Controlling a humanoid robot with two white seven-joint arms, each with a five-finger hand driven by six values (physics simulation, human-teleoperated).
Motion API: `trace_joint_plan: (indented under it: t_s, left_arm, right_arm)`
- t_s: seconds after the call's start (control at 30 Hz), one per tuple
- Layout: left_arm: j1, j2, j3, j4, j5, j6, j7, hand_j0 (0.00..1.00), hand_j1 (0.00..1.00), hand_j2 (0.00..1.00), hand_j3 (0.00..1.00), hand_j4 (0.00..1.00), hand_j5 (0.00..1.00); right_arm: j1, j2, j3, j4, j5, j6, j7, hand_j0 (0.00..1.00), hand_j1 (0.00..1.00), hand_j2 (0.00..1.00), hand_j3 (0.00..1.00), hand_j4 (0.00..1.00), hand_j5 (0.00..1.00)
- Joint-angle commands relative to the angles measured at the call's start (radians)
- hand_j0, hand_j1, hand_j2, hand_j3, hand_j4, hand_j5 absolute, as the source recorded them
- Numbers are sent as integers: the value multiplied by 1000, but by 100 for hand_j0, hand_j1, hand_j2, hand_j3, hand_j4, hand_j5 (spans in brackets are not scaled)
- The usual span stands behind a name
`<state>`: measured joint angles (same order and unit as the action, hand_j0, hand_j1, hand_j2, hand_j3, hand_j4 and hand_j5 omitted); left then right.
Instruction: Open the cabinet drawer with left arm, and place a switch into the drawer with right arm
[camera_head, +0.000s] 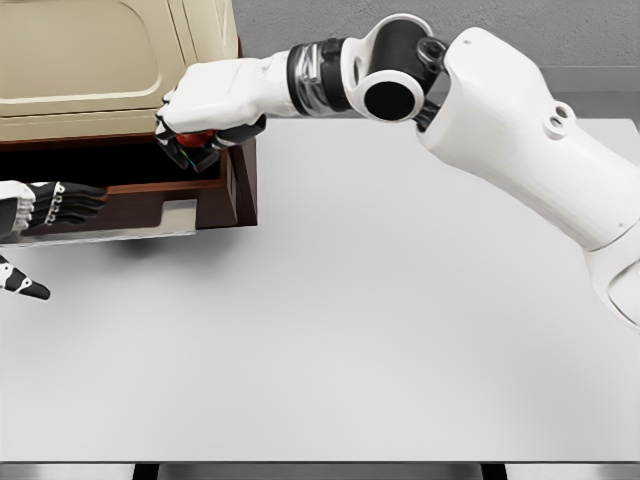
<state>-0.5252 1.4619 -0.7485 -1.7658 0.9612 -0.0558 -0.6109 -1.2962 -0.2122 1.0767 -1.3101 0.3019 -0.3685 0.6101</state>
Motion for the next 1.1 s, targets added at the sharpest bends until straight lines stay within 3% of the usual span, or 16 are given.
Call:
trace_joint_plan:
  t_s: [0.0, 0.2, 0.23, 0.27, 0.3, 0.43, 0.73, 0.83, 0.93, 1.07]
  left_arm:
    - [2, -2, 1, 0, 14, -7, 0, 100, 100, 100, 100, 100, 100]
    - [1, -6, 1, 0, 33, -73, 0, 100, 100, 100, 100, 100, 100]
    - [2, -5, 1, 0, 33, -79, 0, 100, 100, 100, 100, 100, 100]
    - [2, -5, 1, 0, 33, -82, 0, 100, 100, 100, 100, 100, 100]
    - [2, -5, 1, 0, 34, -111, 0, 100, 100, 100, 100, 100, 100]
    - [13, -3, -2, 0, 34, -256, 0, 100, 100, 100, 100, 100, 100]
    - [14, -3, -2, 0, 33, -282, 0, 100, 100, 100, 100, 100, 100]
    - [14, -3, -2, 0, 33, -283, 0, 100, 100, 100, 100, 100, 100]
    - [16, -6, 0, 0, 33, -283, 0, 100, 100, 100, 100, 100, 100]
    - [14, -6, 0, 0, 33, -285, 0, 100, 100, 100, 100, 100, 100]
  right_arm:
    - [0, 16, 5, 29, 10, -1, 1, 43, 43, 43, 43, 43, 43]
    - [-2, 43, 15, 60, 28, -1, 1, 43, 43, 43, 43, 43, 43]
    - [-3, 45, 14, 58, 28, 0, 1, 49, 49, 49, 49, 49, 49]
    - [-5, 43, 11, 58, 28, 10, 1, 78, 78, 78, 78, 78, 78]
    - [-5, 43, 8, 55, 29, 31, 1, 100, 100, 100, 100, 100, 100]
    - [-6, 42, 5, 48, 31, 28, 1, 100, 100, 100, 100, 100, 100]
    - [-5, 24, 2, -3, 23, -82, 1, 100, 100, 100, 100, 100, 100]
    - [8, -76, -21, -81, -16, -242, 1, 100, 100, 100, 100, 100, 100]
    - [29, -237, -32, -161, -147, -242, 1, 100, 100, 100, 100, 100, 100]
    - [156, -444, -113, -173, -216, -242, 1, 100, 100, 100, 100, 100, 100]
